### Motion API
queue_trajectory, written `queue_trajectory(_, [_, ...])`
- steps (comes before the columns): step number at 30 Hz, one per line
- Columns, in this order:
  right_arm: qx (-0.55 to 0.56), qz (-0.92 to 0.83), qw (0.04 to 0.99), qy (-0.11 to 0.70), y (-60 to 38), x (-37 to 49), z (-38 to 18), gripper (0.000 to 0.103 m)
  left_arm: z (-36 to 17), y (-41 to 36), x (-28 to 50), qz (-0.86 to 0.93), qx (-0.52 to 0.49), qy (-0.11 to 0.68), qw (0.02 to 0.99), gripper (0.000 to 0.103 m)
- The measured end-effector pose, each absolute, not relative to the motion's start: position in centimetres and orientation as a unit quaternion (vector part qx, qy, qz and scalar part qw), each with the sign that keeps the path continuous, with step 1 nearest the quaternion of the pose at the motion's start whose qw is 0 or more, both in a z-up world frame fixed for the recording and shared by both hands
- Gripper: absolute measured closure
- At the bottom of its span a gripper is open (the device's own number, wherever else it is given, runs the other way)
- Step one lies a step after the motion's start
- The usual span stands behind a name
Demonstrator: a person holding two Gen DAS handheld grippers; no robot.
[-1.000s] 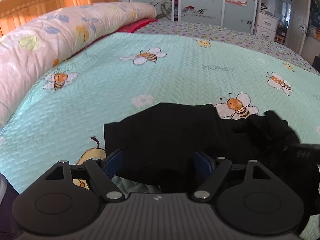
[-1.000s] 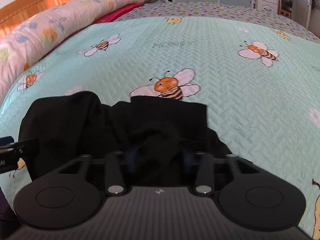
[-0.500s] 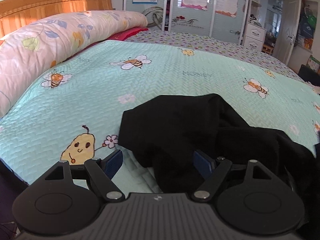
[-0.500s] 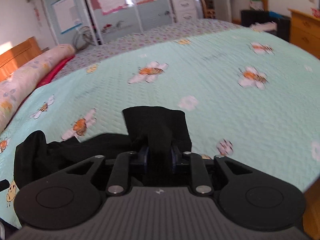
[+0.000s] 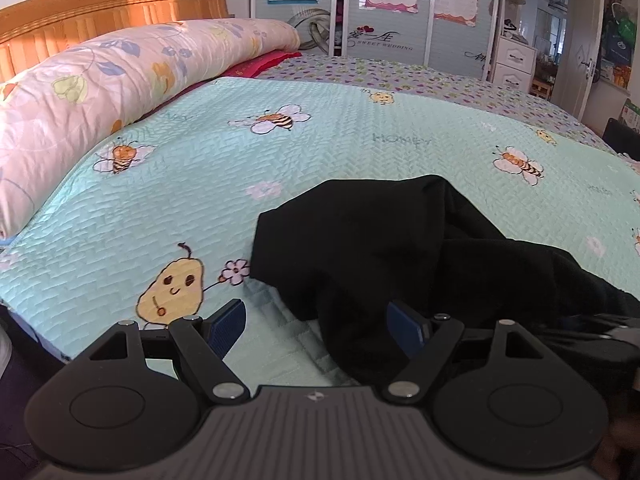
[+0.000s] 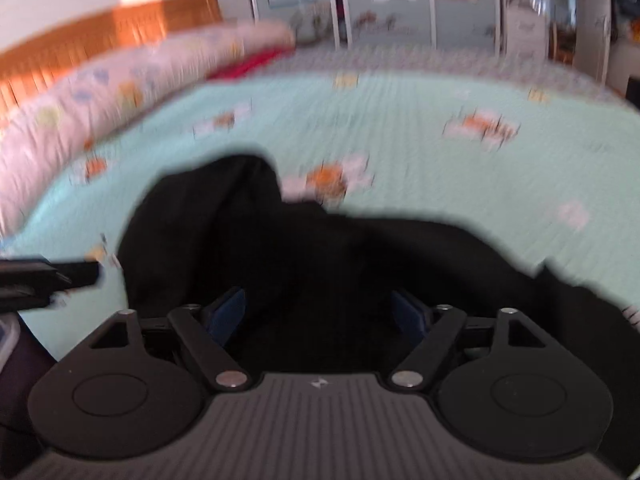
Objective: Fold clothes
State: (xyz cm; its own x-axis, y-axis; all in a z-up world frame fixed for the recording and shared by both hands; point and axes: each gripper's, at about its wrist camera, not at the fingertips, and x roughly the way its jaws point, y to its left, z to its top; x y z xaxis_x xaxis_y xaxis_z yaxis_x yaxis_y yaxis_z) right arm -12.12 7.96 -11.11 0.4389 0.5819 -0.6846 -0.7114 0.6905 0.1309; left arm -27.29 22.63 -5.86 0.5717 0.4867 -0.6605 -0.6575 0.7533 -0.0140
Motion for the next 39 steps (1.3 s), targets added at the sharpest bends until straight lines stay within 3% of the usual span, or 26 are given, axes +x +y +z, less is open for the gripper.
queue_trajectory(1, [-0.096, 0.376, 0.840, 0.379, 8.7, -11.6, -11.7, 0.096, -5.8, 22.9, -27.6, 0.329, -0.131, 0.328, 0.876, 0.022])
queue_trajectory(4, [-0.028, 0.383, 0.842, 0.379, 7.1, -9.7, -9.6, 0.098, -5.9, 23.6, -28.5, 0.342, -0.135, 0.329, 0.870, 0.022])
queue_trajectory(10, [0.133, 0.269, 0.919, 0.257, -5.7, -4.6, -1.2, 0.097, -6.6, 24.0, -27.9, 0.339, -0.147, 0.329, 0.869, 0.022])
queue_trajectory(14, [0.117, 0.192, 0.937, 0.268, -10.2, -3.4, -1.8, 0.076, -7.6, 22.6, -25.9, 0.312, -0.137, 0.341, 0.876, 0.022])
queue_trajectory(16, [0.117, 0.192, 0.935, 0.274, -11.1, -4.6, -3.0, 0.053, -8.1, 22.0, -25.0, 0.304, -0.133, 0.348, 0.877, 0.022])
queue_trajectory(23, [0.040, 0.312, 0.907, 0.282, -3.3, -9.8, -6.6, 0.033, -9.0, 22.2, -23.7, 0.309, -0.117, 0.368, 0.869, 0.022])
queue_trajectory(24, [0.021, 0.334, 0.899, 0.283, -1.8, -10.6, -7.1, 0.026, -9.2, 22.5, -23.7, 0.312, -0.119, 0.371, 0.866, 0.022])
queue_trajectory(29, [-0.145, 0.371, 0.881, 0.257, 6.3, -13.4, -10.9, 0.024, -10.4, 23.5, -23.8, 0.323, -0.124, 0.388, 0.854, 0.022])
queue_trajectory(30, [-0.166, 0.367, 0.881, 0.250, 7.2, -13.5, -11.6, 0.026, -10.7, 23.7, -23.9, 0.324, -0.126, 0.392, 0.852, 0.022])
queue_trajectory(32, [-0.168, 0.374, 0.873, 0.266, 7.9, -12.6, -11.9, 0.057, -11.2, 23.8, -23.9, 0.323, -0.129, 0.399, 0.848, 0.022])
queue_trajectory(33, [-0.159, 0.381, 0.867, 0.281, 8.0, -11.9, -11.7, 0.100, -11.4, 23.9, -23.9, 0.323, -0.130, 0.402, 0.847, 0.022])
queue_trajectory(35, [-0.103, 0.379, 0.873, 0.290, 6.9, -9.7, -10.4, 0.101, -11.6, 24.0, -24.0, 0.323, -0.133, 0.403, 0.846, 0.022])
queue_trajectory(39, [-0.014, 0.288, 0.930, 0.227, 1.1, -6.7, -5.7, 0.101, -11.6, 24.1, -23.9, 0.320, -0.138, 0.399, 0.848, 0.022])
